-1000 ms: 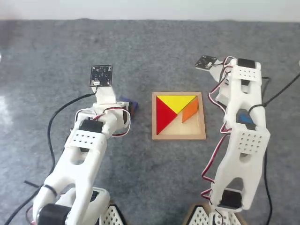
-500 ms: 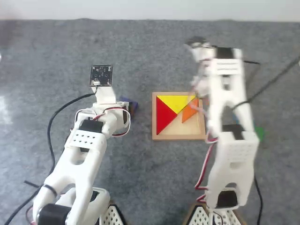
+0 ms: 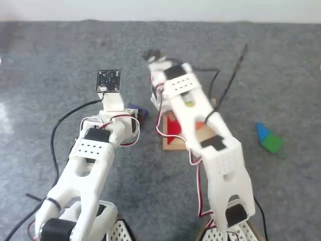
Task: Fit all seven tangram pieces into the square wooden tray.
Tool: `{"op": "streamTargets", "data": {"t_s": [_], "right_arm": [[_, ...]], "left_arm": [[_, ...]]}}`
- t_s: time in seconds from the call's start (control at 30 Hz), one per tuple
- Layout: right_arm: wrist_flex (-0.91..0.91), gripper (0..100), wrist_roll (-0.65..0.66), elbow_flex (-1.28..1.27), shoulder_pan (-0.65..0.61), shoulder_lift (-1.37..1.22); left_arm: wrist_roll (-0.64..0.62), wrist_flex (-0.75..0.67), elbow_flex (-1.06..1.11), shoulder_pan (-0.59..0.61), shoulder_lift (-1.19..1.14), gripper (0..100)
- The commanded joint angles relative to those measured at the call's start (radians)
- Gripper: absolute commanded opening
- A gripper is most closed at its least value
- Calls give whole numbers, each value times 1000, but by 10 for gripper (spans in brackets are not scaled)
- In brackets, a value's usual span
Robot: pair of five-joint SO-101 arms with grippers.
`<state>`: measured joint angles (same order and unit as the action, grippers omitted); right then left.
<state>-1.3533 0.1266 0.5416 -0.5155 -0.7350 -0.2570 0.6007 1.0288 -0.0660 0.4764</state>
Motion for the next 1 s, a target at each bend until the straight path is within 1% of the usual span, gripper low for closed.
{"op": "streamTargets", "data": {"t_s": [0.0, 0.13, 0.3, 0.37, 0.47, 0.7, 0.8, 0.97], "right_arm": [[47, 9, -12, 23, -10, -8], [38, 17, -9, 23, -8, -1], [27, 117, -6, 18, 35, 30], [21, 140, 3, 18, 51, 33], [8, 131, 35, 18, 61, 33], [-21, 115, 35, 17, 58, 131], [-47, 115, 35, 0, 79, 159], [-41, 115, 35, -68, 105, 162]], "left_arm": [[11, -20, -8, -9, 31, 182], [11, -20, -10, -9, 31, 182], [11, -20, -12, -9, 31, 182], [11, -20, -12, -11, 31, 182], [11, -20, -12, -11, 31, 182], [11, -20, -12, -11, 31, 182], [11, -20, -12, -11, 31, 182], [11, -20, -13, -11, 31, 182]]}}
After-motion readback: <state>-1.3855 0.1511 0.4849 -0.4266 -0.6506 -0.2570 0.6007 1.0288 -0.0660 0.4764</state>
